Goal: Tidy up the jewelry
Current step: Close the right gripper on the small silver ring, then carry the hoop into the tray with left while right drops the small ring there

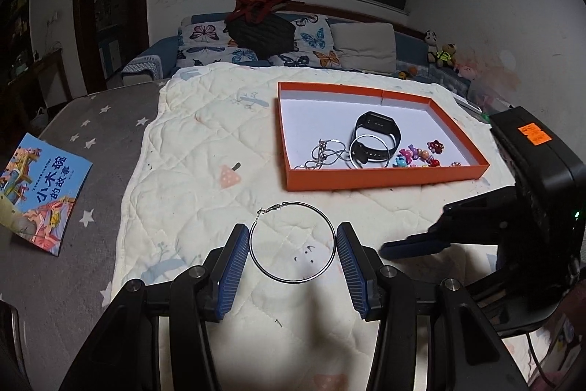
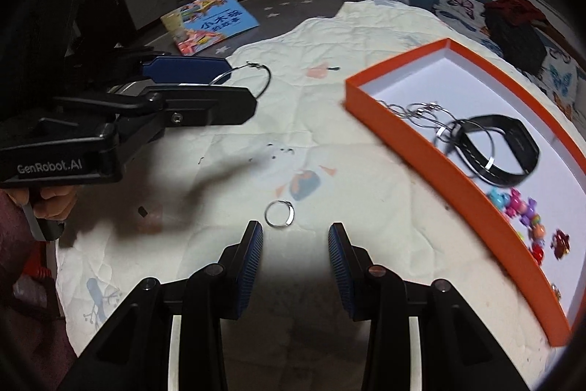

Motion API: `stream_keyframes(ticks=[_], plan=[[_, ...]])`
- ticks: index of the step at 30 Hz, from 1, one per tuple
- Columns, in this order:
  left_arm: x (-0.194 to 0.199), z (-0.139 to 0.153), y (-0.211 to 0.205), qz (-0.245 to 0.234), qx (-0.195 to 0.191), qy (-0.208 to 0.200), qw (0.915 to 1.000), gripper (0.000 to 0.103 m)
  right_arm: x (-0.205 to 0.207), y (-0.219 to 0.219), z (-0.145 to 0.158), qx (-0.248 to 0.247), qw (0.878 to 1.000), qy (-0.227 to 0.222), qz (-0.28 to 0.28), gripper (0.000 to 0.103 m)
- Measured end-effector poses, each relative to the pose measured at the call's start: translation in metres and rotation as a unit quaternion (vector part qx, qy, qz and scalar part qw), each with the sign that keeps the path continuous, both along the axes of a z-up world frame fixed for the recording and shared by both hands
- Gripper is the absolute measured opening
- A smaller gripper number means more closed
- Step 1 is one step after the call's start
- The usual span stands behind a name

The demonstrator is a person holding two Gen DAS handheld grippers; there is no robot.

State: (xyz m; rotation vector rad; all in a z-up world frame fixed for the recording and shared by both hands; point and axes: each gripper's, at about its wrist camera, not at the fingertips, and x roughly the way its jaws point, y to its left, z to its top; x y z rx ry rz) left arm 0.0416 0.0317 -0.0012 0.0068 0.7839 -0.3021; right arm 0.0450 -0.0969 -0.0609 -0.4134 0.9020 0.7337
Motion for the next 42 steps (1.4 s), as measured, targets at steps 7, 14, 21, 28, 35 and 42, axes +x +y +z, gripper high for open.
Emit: stream_keyframes(ticks=[7,14,21,28,35,42], plan=[[-0.001,-0.005,0.002,0.003,-0.004,0.003,1.0000,0.052,0.001,0.008,-0.001,-0.010,1.000,-0.013,0.008,0.028],[-0.002,-0.006,0.003,0.007,-0.004,0.005,1.0000,0.052,-0.006,0.013,-0.002,-0.028,0.999,-0.034,0.016,0.020],[-0.001,-0.003,-0.003,0.000,-0.005,0.005,1.0000,0.052,-0.009,0.000,0.007,-0.016,0.999,-0.041,0.002,0.020],[0.015,0.009,-0.031,-0.030,-0.007,-0.001,0.9995,0.052,0.001,-0.041,0.034,0.014,0.996,-0.064,-0.056,0.020],[0.047,0.016,-0.073,-0.064,-0.007,-0.001,0.9979,0.052,0.020,-0.099,0.060,0.034,0.984,-0.094,-0.145,0.020],[0.089,0.009,-0.103,-0.072,0.008,0.004,0.9973,0.052,0.044,-0.129,0.062,0.034,0.972,-0.103,-0.211,0.020]])
